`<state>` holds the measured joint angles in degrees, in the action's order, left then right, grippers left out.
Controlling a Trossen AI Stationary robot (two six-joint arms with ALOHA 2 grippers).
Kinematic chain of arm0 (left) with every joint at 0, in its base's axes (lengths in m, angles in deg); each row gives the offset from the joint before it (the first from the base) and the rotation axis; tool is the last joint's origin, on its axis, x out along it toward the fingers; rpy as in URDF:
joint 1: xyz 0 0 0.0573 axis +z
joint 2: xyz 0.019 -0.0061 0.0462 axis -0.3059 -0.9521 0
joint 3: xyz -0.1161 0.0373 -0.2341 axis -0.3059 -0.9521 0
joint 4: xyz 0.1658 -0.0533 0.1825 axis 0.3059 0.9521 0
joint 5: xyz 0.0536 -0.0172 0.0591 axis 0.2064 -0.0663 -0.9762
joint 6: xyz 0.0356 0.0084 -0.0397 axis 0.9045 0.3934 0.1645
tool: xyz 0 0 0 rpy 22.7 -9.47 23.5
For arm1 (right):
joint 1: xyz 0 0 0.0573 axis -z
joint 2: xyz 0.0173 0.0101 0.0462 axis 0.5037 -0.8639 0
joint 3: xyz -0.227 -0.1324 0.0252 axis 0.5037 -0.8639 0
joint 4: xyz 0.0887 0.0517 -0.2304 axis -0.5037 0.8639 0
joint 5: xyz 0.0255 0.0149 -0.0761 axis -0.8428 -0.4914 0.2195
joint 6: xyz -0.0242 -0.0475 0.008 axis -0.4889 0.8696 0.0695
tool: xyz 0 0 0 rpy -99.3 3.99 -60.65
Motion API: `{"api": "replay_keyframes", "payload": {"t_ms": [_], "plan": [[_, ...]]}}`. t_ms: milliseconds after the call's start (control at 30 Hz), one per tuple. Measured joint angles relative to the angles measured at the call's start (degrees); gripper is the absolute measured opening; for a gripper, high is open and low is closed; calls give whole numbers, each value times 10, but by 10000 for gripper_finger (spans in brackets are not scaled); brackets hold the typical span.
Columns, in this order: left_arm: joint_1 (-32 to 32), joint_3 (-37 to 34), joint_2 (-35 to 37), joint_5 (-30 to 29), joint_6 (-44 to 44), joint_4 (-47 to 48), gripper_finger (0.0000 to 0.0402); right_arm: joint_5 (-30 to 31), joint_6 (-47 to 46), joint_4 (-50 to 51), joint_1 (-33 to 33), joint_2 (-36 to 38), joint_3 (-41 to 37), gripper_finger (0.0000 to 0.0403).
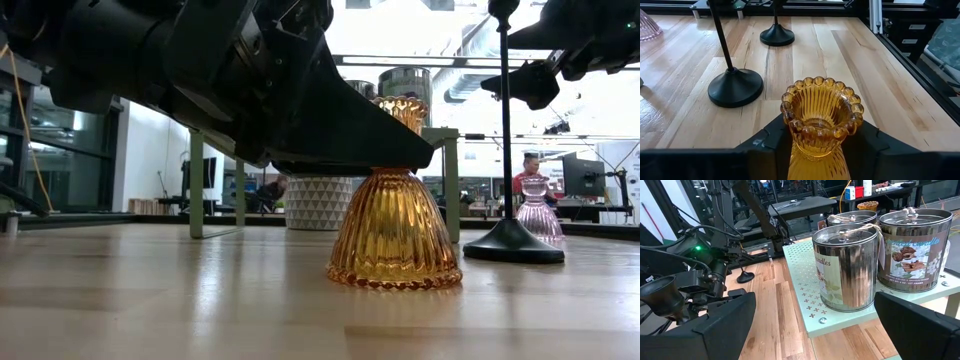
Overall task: Pick & Place candle stick holders
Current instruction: Put the gold glass candle holder on the shelf
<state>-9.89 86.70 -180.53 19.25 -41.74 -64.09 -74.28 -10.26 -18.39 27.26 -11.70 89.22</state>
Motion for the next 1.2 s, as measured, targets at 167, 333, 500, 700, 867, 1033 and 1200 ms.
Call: {"api": "replay_keyframes", "payload": {"t_ms": [167,333,500,700,867,1033,1200], "plan": [[0,0,0,-2,0,0,130,0,0,0,0,0,0,400],[0,0,0,-2,3,0,130,0,0,0,0,0,0,400],[0,0,0,-8,4,-10,130,0,0,0,0,0,0,400],[0,0,1,-9,5,-25,130,0,0,0,0,0,0,400],[4,0,5,-8,4,-23,130,0,0,0,0,0,0,400],[15,0,28,-20,6,-20,130,0,0,0,0,0,0,400],[26,0,52,-20,31,0,129,0,0,0,0,0,0,400]]}}
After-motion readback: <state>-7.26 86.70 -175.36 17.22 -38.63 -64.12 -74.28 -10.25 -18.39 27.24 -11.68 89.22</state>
